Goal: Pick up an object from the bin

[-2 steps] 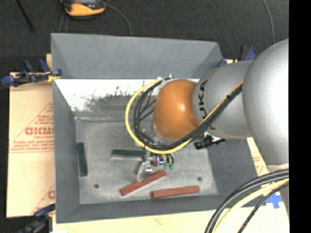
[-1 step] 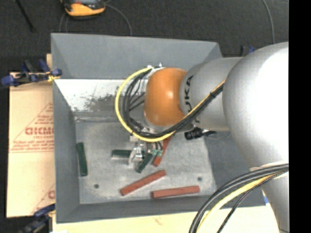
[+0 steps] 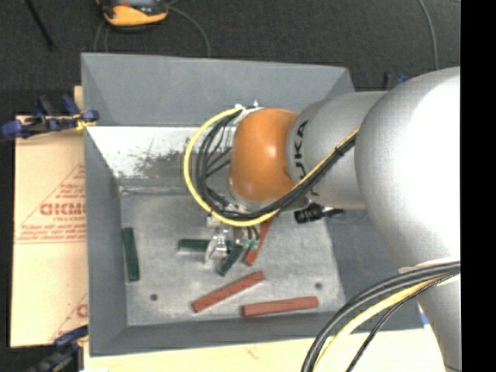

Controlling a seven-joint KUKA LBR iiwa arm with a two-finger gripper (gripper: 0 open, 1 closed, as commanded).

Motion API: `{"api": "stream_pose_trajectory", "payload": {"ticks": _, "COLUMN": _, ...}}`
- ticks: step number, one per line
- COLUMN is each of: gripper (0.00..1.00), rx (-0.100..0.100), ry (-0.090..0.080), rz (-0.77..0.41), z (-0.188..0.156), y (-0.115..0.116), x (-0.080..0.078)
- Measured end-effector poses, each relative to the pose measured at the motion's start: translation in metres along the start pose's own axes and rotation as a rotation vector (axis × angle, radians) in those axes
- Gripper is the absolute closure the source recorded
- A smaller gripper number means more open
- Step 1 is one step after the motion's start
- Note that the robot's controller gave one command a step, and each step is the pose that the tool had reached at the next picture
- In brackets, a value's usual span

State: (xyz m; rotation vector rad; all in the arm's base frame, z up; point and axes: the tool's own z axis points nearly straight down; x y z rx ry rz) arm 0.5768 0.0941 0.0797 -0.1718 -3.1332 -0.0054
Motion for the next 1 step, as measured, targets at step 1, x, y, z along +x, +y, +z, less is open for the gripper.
{"api": "stream_pose_trajectory", "payload": {"ticks": 1, "gripper": 1.00, "rx": -0.001, "ry": -0.014, "rz": 0.008, "z": -0.1818, "y": 0.0122, "x": -0.0088}}
